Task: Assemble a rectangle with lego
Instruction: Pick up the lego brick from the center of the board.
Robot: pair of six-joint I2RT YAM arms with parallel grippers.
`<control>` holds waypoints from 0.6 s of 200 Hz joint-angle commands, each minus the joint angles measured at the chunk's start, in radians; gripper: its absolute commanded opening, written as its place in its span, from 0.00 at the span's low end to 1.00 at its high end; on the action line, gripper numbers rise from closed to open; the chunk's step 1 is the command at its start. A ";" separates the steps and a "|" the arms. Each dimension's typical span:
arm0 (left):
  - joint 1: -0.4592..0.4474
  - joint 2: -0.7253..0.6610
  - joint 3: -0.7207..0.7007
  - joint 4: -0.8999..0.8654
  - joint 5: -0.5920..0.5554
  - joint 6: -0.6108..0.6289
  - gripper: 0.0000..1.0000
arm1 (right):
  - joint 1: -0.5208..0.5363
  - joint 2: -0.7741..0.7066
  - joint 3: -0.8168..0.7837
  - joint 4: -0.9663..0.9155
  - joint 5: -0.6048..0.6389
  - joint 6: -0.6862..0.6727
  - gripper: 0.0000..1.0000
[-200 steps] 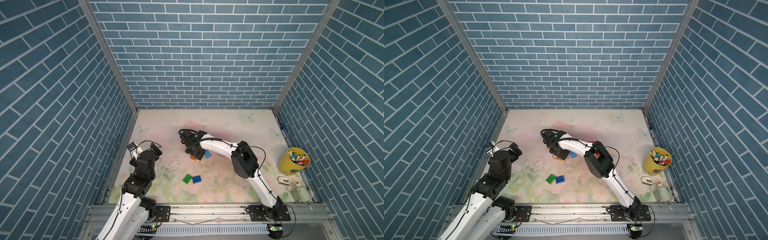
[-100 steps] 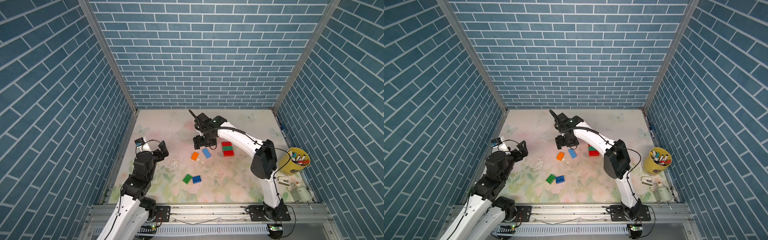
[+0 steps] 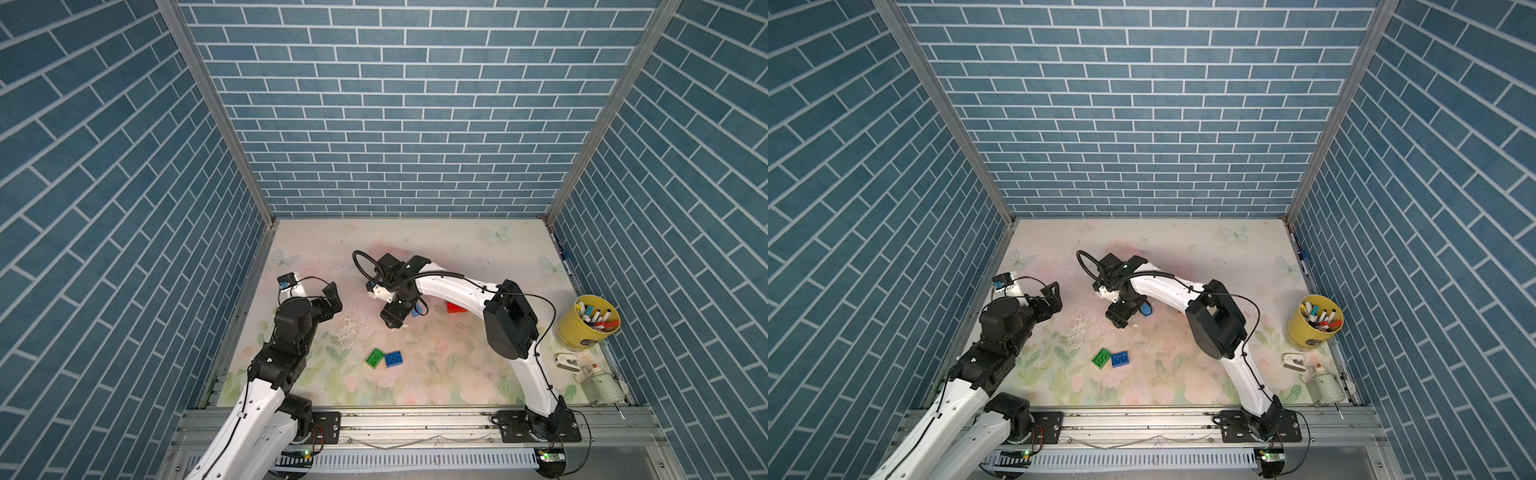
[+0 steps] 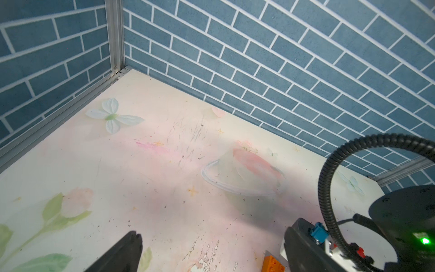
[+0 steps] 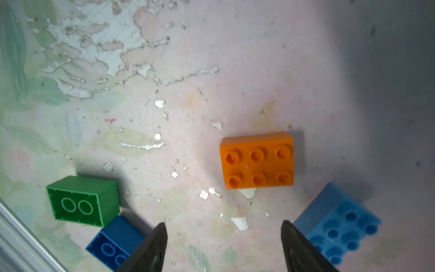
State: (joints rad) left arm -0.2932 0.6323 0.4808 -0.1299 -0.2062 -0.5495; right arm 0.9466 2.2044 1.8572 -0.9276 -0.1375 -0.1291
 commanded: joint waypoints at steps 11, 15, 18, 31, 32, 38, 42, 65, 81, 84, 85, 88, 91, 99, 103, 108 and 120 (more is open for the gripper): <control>-0.001 -0.019 -0.024 -0.033 -0.052 -0.077 1.00 | -0.008 0.072 0.056 0.048 0.044 -0.125 0.77; -0.001 -0.019 -0.024 -0.037 -0.056 -0.078 1.00 | -0.008 0.080 0.061 0.051 0.061 -0.129 0.77; -0.001 -0.017 -0.023 -0.039 -0.057 -0.077 1.00 | -0.009 0.084 0.065 0.053 0.066 -0.131 0.77; -0.001 -0.015 -0.018 -0.047 -0.062 -0.077 1.00 | -0.009 0.101 0.078 0.063 0.076 -0.136 0.77; -0.001 -0.014 -0.018 -0.048 -0.062 -0.078 1.00 | -0.009 0.101 0.079 0.064 0.076 -0.136 0.77; -0.001 -0.013 -0.016 -0.049 -0.061 -0.078 1.00 | -0.010 0.110 0.087 0.066 0.073 -0.137 0.77; -0.001 -0.011 -0.015 -0.049 -0.061 -0.078 1.00 | -0.009 0.114 0.093 0.068 0.072 -0.138 0.77; -0.001 -0.009 -0.014 -0.051 -0.059 -0.079 1.00 | -0.011 0.134 0.110 0.087 0.070 -0.128 0.77; -0.001 -0.008 -0.012 -0.057 -0.063 -0.081 1.00 | -0.009 0.148 0.124 0.089 0.073 -0.117 0.75; -0.001 -0.009 -0.012 -0.058 -0.063 -0.080 1.00 | -0.009 0.149 0.123 0.090 0.073 -0.114 0.75; -0.001 -0.010 -0.012 -0.058 -0.063 -0.080 1.00 | -0.010 0.151 0.123 0.090 0.072 -0.114 0.74; -0.001 -0.010 -0.013 -0.058 -0.065 -0.080 1.00 | -0.009 0.152 0.124 0.091 0.073 -0.111 0.74; -0.001 -0.010 -0.013 -0.058 -0.065 -0.080 1.00 | -0.009 0.152 0.124 0.090 0.073 -0.109 0.72; -0.001 -0.010 -0.012 -0.061 -0.066 -0.081 1.00 | -0.009 0.154 0.123 0.091 0.073 -0.104 0.69; -0.001 -0.010 -0.013 -0.060 -0.066 -0.081 1.00 | -0.009 0.154 0.122 0.090 0.077 -0.101 0.66; -0.001 -0.010 -0.012 -0.061 -0.065 -0.082 1.00 | -0.009 0.153 0.123 0.089 0.078 -0.097 0.63; -0.001 -0.010 -0.012 -0.062 -0.066 -0.082 1.00 | -0.009 0.146 0.116 0.085 0.085 -0.087 0.55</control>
State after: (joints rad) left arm -0.2932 0.6239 0.4648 -0.1688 -0.2543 -0.6247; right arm 0.9367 2.3398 1.9545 -0.8371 -0.0692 -0.1989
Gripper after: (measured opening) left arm 0.997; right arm 0.605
